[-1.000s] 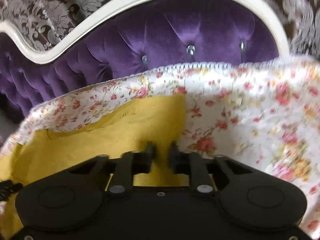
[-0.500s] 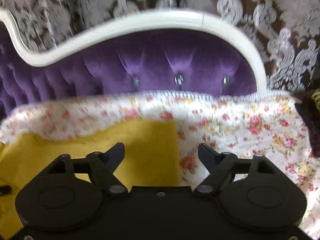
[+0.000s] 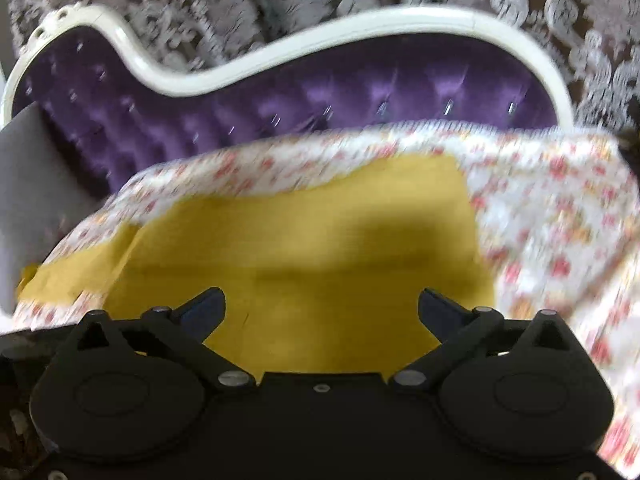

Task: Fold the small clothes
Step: 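Open the right tool and press the folded sleeve flat, then move the left tool to the other sleeve and close on its cuff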

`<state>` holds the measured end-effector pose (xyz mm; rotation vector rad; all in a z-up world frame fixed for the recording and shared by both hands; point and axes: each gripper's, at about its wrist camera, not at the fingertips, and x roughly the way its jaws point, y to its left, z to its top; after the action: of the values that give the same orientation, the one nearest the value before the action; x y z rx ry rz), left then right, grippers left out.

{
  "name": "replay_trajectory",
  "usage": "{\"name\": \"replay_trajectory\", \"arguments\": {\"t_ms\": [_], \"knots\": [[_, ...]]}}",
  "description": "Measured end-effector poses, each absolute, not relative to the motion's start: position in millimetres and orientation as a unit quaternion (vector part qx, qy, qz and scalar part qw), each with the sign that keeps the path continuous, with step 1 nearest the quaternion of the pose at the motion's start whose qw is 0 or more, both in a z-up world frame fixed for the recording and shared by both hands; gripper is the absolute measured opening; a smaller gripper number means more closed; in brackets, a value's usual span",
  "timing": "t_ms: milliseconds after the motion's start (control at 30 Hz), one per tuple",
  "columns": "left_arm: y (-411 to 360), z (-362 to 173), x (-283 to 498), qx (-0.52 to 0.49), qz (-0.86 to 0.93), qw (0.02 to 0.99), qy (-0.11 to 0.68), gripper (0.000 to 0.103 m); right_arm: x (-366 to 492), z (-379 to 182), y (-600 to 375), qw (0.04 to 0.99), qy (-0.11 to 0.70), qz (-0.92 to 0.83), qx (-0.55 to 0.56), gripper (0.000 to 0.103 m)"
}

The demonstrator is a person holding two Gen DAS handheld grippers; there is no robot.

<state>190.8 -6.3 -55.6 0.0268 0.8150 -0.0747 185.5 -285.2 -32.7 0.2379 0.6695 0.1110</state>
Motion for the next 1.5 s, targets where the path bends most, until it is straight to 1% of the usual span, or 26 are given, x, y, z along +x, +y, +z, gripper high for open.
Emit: {"name": "replay_trajectory", "arguments": {"t_ms": [167, 367, 500, 700, 800, 900, 933, 967, 1000, 1033, 1233, 1367, 1500], "knots": [[3.7, -55.1, 146.5, 0.008, -0.036, 0.909, 0.414, 0.090, 152.2, -48.2, -260.9, 0.931, 0.342, 0.065, 0.108, 0.103], [7.9, -63.2, 117.5, 0.024, -0.025, 0.903, 0.428, 0.090, 128.7, -62.4, -238.7, 0.927, 0.360, 0.060, 0.089, 0.103], [8.7, -72.4, 110.3, 0.019, -0.027, 0.898, 0.438, 0.090, 120.1, -70.8, -227.3, 0.932, 0.356, 0.043, 0.049, 0.103], [6.8, -75.0, 105.7, 0.011, -0.018, 0.909, 0.417, 0.092, 114.4, -80.2, -218.8, 0.936, 0.348, 0.035, 0.019, 0.103], [3.7, -76.6, 100.4, 0.016, -0.016, 0.913, 0.407, 0.092, 112.1, -83.3, -215.7, 0.939, 0.342, 0.037, 0.010, 0.103], [0.9, -76.5, 101.8, 0.034, -0.026, 0.908, 0.416, 0.093, 109.5, -88.4, -212.5, 0.941, 0.338, 0.035, -0.003, 0.103], [0.8, -75.6, 104.0, 0.041, -0.036, 0.906, 0.420, 0.092, 108.9, -89.6, -210.3, 0.941, 0.337, 0.034, -0.009, 0.103], [2.2, -74.8, 104.4, 0.041, -0.040, 0.906, 0.420, 0.089, 108.4, -90.9, -207.8, 0.941, 0.335, 0.032, -0.018, 0.103], [5.8, -72.4, 104.6, 0.034, -0.037, 0.908, 0.416, 0.078, 108.4, -92.0, -205.2, 0.941, 0.336, 0.030, -0.026, 0.103], [9.8, -70.7, 103.4, 0.028, -0.031, 0.912, 0.409, 0.069, 108.5, -92.6, -203.6, 0.941, 0.337, 0.028, -0.032, 0.103], [71.0, -37.2, 122.6, -0.017, 0.032, 0.940, 0.340, 0.068, 109.2, -92.6, -205.0, 0.940, 0.339, 0.031, -0.028, 0.103], [122.0, -23.5, 159.4, -0.030, 0.090, 0.941, 0.325, 0.068, 109.8, -91.0, -205.3, 0.939, 0.342, 0.033, -0.026, 0.103], [175.1, -23.4, 200.7, -0.059, 0.130, 0.931, 0.336, 0.068, 109.6, -85.9, -206.4, 0.937, 0.346, 0.036, -0.022, 0.103]]}}
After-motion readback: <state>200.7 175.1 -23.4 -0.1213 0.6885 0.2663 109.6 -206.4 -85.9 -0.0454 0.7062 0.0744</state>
